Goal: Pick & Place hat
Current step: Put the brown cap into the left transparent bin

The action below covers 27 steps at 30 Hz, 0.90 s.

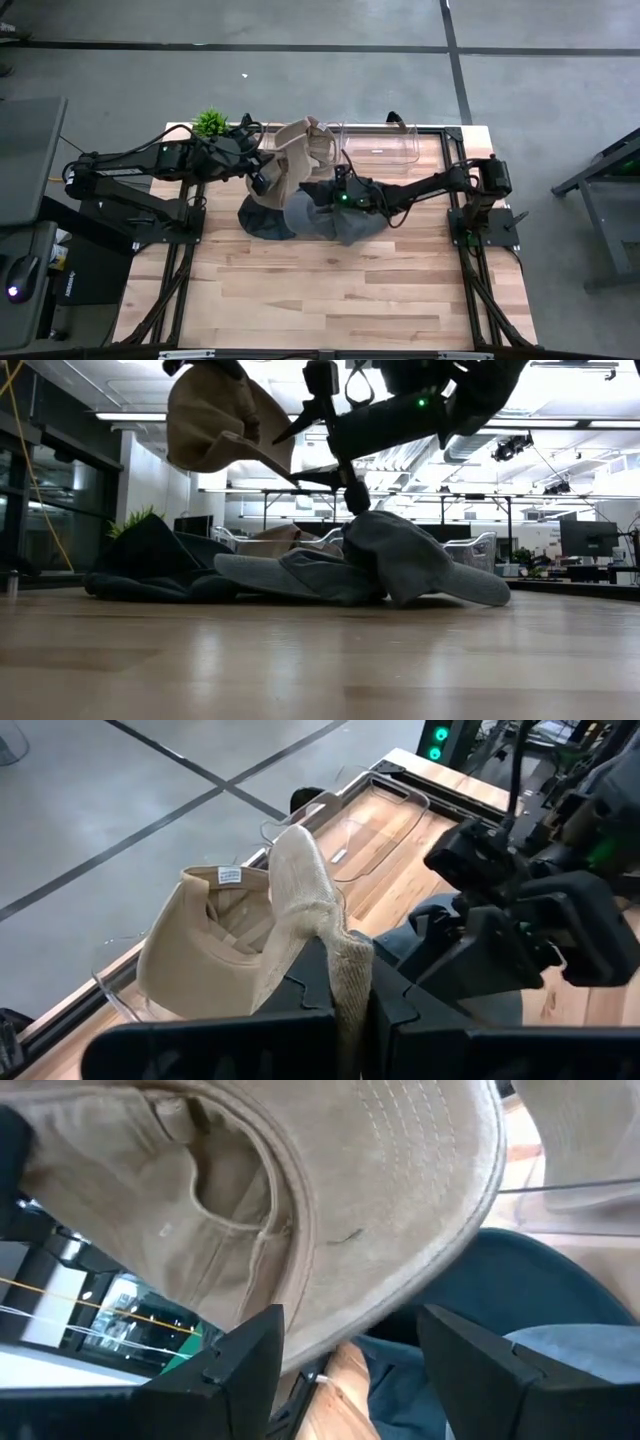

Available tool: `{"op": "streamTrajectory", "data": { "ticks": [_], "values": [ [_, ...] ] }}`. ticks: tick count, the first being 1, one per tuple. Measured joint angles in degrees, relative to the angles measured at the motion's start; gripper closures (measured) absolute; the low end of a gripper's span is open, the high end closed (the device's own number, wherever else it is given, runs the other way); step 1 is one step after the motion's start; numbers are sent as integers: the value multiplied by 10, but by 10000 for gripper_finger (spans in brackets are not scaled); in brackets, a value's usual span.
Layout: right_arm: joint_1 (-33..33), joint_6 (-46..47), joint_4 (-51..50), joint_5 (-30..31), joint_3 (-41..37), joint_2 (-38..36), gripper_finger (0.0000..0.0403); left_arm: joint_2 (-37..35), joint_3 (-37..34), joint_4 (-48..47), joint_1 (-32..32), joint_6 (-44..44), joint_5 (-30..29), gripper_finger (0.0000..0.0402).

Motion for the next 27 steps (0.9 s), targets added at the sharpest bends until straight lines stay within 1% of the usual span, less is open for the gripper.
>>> {"op": "streamTrajectory", "data": {
  "ticks": [7,12,16,18,21,27],
  "values": [
    [-8,-3,8,-9,0,0,177,0,0,22,0,7,9,401],
    [-10,-22,26,-8,0,0,178,0,0,34,0,11,19,401],
    [-16,-40,51,-9,0,0,187,0,0,35,0,10,20,401],
    [-19,-44,53,-14,0,-1,200,0,0,34,0,10,22,402],
    [-26,-51,53,-35,0,-1,229,0,0,34,0,10,25,401],
    [-33,-54,57,-50,0,-1,312,-1,0,12,0,4,33,402]
  ]
}}
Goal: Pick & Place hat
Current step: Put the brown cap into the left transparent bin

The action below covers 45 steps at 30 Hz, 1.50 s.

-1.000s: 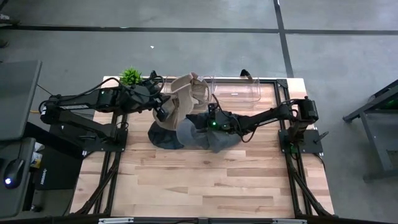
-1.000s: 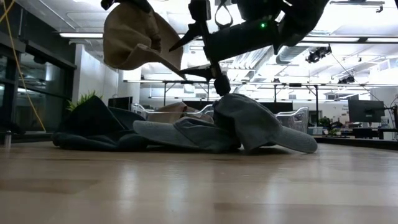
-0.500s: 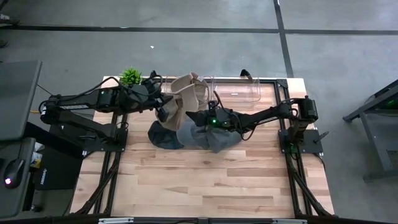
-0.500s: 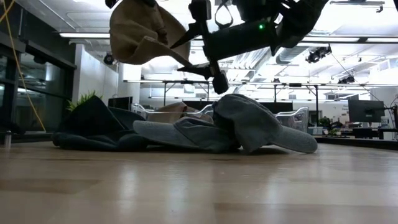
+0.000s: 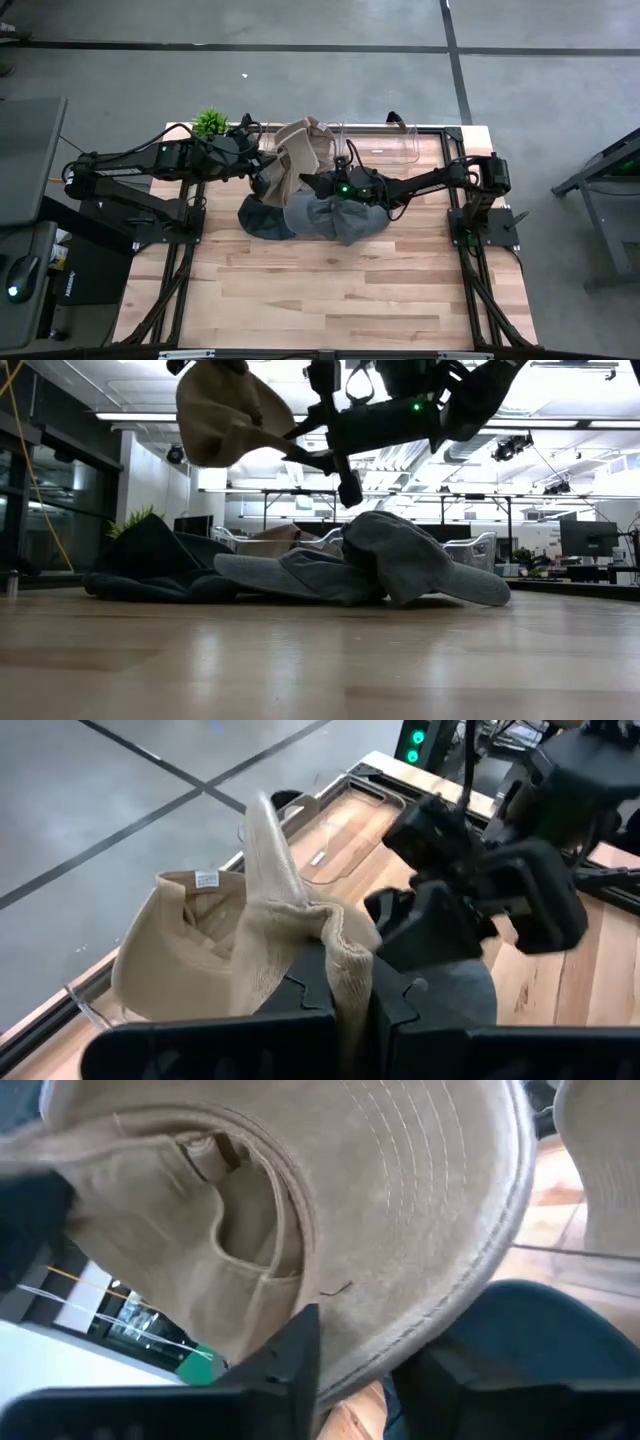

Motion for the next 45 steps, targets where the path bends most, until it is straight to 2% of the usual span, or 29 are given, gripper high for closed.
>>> {"op": "streamTrajectory", "data": {
  "ticks": [4,6,17,22,27,33,38,45],
  "values": [
    [-6,-9,12,1,0,-1,373,0,0,-15,0,-6,2,402],
    [-10,-15,18,0,0,-1,391,0,0,-24,0,-6,3,401],
    [-23,-20,22,-46,0,-2,395,-1,0,-35,0,18,56,392],
    [-23,-28,30,-56,0,-2,395,-5,33,-48,0,25,92,338],
    [-23,-38,29,-67,1,-6,395,-4,109,-157,0,26,88,269],
    [-30,-81,-52,-92,-1,-35,397,-5,177,-219,0,25,67,229],
    [-41,-129,-146,-107,0,-101,397,-5,189,-236,0,-1,44,228],
    [-64,-199,-352,-114,0,-219,397,17,189,-253,0,-20,48,228]
  ]
}}
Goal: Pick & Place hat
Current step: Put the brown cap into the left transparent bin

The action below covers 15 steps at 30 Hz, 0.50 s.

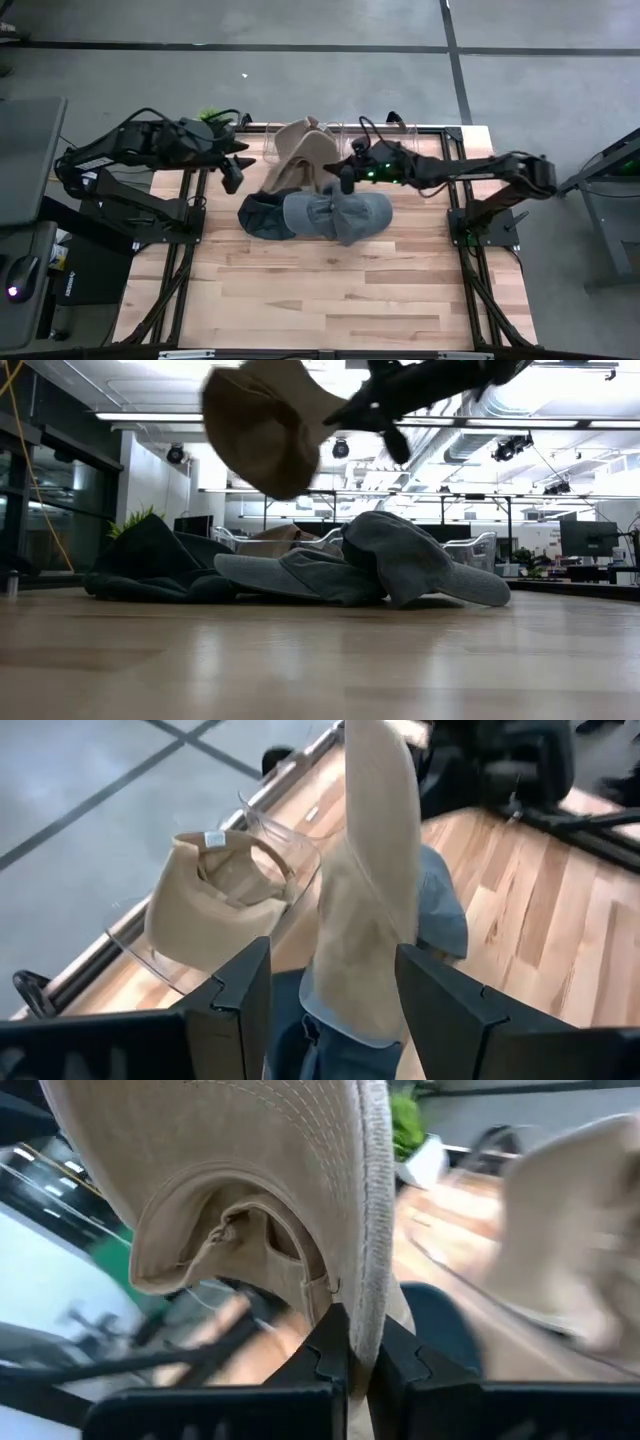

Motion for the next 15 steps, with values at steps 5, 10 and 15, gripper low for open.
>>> {"op": "streamTrajectory", "data": {
  "ticks": [5,10,15],
  "values": [
    [-19,-41,-111,10,4,-68,397,40,0,5,0,-10,16,228],
    [-26,-120,-276,30,83,-75,397,89,0,33,0,-6,27,227],
    [-25,-192,-443,80,214,-38,397,111,-1,38,0,-23,5,227]
  ]
}}
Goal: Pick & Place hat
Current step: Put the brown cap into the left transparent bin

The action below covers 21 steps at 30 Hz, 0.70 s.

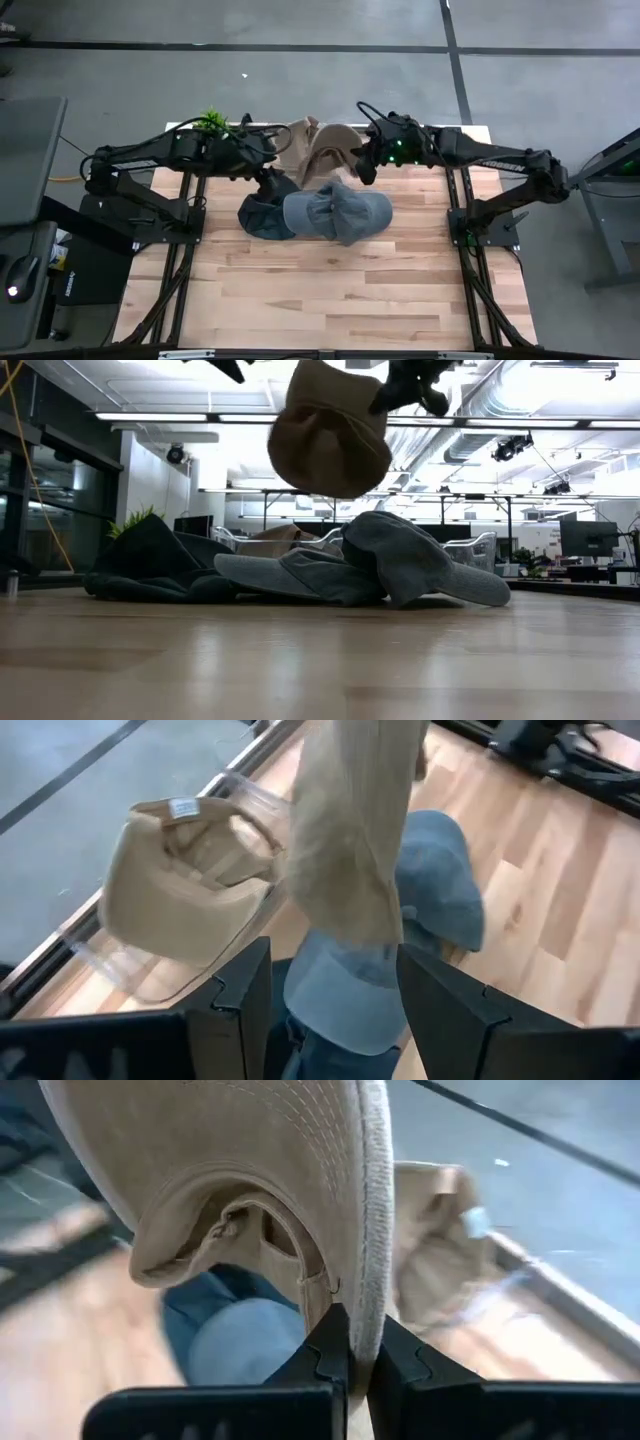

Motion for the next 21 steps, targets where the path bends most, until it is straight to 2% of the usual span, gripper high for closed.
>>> {"op": "streamTrajectory", "data": {
  "ticks": [5,11,15,21],
  "values": [
    [0,-36,-115,47,123,60,397,9,0,2,0,-43,-58,227],
    [2,-62,-178,52,230,139,397,7,0,1,0,-71,-121,227],
    [4,-83,-209,60,276,176,397,25,1,-1,0,-95,-172,227],
    [4,-97,-216,61,298,191,397,46,2,-3,0,-103,-192,226]
  ]
}}
